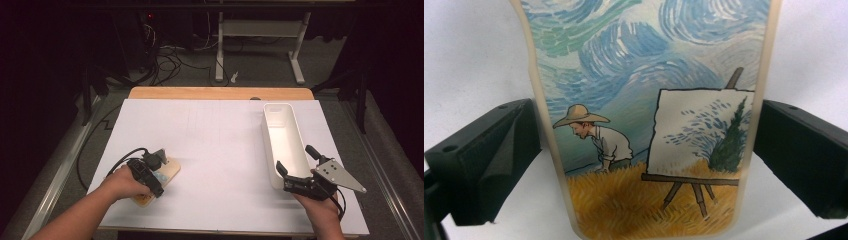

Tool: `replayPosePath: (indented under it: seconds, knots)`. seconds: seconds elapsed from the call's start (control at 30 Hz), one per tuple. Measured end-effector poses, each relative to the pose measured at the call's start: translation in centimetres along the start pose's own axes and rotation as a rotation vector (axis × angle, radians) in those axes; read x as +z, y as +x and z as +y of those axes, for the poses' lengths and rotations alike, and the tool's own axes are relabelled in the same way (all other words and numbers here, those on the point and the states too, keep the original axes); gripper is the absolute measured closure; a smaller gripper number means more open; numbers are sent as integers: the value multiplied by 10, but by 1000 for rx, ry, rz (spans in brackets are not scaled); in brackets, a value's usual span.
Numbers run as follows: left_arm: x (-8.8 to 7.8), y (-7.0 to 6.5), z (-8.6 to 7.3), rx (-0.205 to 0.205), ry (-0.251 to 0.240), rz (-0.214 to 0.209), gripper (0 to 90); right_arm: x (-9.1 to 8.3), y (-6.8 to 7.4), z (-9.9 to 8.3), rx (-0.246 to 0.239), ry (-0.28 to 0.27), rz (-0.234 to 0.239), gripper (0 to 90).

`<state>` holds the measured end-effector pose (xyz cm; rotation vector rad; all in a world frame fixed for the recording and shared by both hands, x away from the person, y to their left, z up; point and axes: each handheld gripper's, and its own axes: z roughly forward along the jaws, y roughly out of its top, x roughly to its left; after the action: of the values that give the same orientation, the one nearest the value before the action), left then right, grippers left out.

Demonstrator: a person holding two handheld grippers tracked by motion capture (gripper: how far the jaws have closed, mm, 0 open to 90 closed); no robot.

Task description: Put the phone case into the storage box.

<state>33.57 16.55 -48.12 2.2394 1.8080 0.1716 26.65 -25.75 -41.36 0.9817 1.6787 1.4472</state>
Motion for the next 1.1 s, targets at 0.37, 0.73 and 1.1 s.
replayPosePath:
  seconds: [0.37, 0.73, 1.1]
  knots:
    - [0, 2, 1, -6, 2, -1, 6, 0, 0, 0, -4, -1, -4, 3]
    - [0, 4, 1, -5, 14, -11, 6, 0, 1, 0, -6, 1, -3, 3]
    - [1, 4, 0, -4, 13, -17, 5, 1, 1, 0, -4, 1, 0, 3]
